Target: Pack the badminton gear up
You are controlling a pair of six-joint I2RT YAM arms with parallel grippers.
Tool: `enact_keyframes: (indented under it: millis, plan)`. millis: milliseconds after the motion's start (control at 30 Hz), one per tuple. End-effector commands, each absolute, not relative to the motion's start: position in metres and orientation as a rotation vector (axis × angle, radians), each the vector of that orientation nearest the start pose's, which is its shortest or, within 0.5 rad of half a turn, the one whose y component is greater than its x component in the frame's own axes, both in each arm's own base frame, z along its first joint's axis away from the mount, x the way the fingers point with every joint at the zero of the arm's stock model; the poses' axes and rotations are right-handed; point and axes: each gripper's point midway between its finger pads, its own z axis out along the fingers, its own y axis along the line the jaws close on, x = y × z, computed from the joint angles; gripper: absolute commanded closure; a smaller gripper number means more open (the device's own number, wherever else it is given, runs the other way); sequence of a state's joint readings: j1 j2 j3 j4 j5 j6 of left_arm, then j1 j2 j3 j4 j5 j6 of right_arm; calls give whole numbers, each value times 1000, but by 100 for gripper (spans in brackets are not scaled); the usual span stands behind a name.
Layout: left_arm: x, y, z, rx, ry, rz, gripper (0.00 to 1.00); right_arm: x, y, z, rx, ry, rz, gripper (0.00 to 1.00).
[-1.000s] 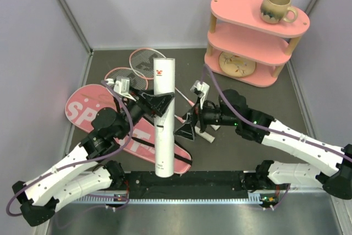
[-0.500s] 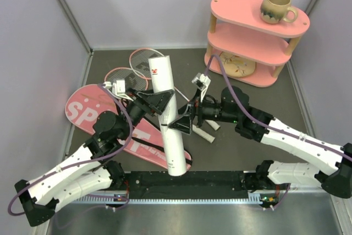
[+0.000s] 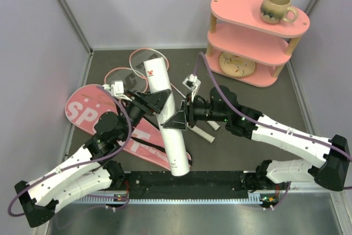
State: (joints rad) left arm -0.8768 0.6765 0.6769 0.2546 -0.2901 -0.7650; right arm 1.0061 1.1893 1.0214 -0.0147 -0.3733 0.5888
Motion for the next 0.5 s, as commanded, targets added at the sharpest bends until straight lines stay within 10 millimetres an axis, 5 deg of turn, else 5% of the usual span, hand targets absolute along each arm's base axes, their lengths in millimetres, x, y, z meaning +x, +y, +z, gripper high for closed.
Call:
enact_keyframes:
  millis: [0, 67, 167, 367, 400, 467]
  plan:
    - [207, -210, 398, -266, 1339, -1263, 35, 153, 378, 316, -650, 1810, 1388, 91]
    - [205, -203, 399, -237, 1353, -1213, 20, 168, 367, 306, -552, 1853, 1348, 100]
    - [203, -191, 389, -189, 1407, -1100, 1, 190, 337, 287, -384, 1905, 1293, 100]
    - [202, -156, 355, -150, 1503, -854, 1, 225, 257, 226, -82, 2068, 1098, 100]
    - [201, -152, 351, -138, 1515, -823, 1, 234, 223, 199, 46, 2159, 981, 100]
    - [199, -140, 337, -96, 1554, -731, 1, 242, 172, 185, 247, 2178, 815, 100]
